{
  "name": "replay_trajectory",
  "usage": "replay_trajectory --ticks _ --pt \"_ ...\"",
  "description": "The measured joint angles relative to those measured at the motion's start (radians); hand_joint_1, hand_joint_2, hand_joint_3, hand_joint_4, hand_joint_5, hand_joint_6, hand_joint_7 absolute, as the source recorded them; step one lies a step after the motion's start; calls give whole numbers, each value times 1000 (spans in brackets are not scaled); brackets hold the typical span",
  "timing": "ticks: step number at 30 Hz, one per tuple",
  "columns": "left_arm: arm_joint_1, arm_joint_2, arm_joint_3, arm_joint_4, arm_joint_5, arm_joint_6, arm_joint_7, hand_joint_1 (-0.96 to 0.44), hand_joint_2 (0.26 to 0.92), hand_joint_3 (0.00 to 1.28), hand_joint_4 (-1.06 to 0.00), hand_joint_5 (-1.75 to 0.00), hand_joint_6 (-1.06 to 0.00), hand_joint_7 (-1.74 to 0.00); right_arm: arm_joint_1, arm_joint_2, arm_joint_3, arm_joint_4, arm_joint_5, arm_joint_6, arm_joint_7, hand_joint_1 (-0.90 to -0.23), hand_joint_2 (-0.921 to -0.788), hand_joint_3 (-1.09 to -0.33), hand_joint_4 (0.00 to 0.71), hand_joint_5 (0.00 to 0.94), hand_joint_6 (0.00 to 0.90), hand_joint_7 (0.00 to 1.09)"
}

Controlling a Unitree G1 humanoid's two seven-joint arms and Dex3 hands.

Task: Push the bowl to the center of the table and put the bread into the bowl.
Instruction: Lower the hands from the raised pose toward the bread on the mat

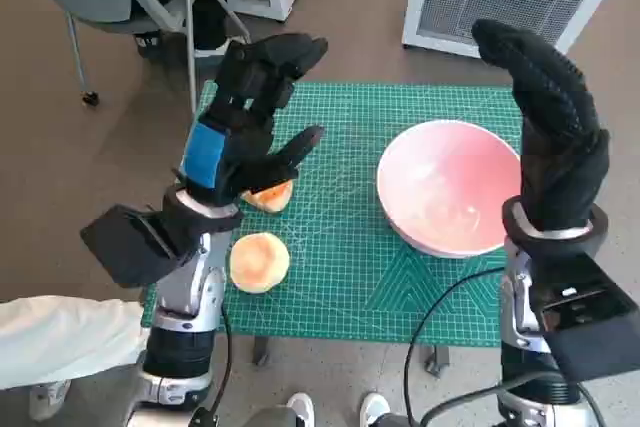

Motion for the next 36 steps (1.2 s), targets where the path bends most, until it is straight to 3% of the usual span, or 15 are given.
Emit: replay_trajectory --ticks 23,31,36 --pt "0 -6 0 0 2 0 0 -376 921 359 -101 -591 -2 -1019 28 -9 -27 -5 -5 -6 1 -385 -921 -515 408 0 114 733" --pt "3 -7 6 -1 -2 0 1 -370 921 360 -98 -598 -1 -1028 34 -82 -128 148 38 -103 9 -377 -921 -506 413 2 152 666" --pt "11 -7 10 -3 -5 0 6 -369 921 365 -89 -600 1 -1033 36 -126 -205 273 26 -151 -37 -370 -921 -509 412 1 162 635"
